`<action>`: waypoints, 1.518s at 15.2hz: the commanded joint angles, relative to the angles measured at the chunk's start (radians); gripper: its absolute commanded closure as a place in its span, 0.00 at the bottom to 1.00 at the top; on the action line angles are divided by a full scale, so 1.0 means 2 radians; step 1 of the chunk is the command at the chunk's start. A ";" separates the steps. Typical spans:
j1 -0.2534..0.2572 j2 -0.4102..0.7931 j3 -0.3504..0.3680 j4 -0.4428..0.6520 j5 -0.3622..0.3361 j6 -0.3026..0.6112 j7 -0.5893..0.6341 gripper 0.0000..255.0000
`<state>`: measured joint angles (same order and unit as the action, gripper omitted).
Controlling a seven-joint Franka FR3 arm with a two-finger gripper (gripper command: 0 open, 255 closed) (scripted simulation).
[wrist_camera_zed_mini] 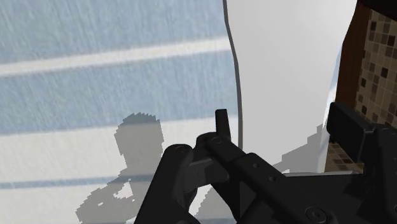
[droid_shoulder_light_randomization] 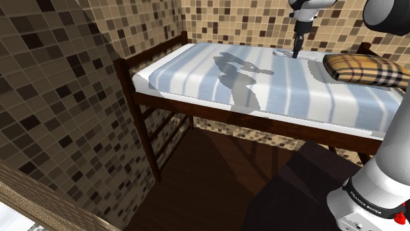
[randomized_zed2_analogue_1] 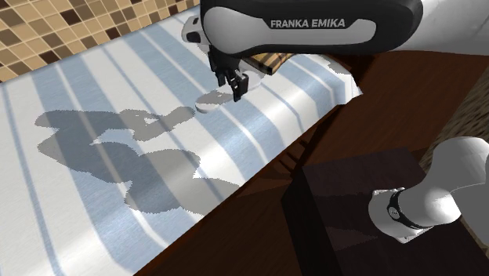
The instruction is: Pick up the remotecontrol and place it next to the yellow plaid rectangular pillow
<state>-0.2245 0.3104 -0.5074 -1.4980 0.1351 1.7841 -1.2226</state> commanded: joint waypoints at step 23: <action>-0.182 0.110 -0.034 0.164 0.067 -0.070 -0.188 1.00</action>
<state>-0.5837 0.5244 -0.5756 -1.1687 0.2657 1.6383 -1.5915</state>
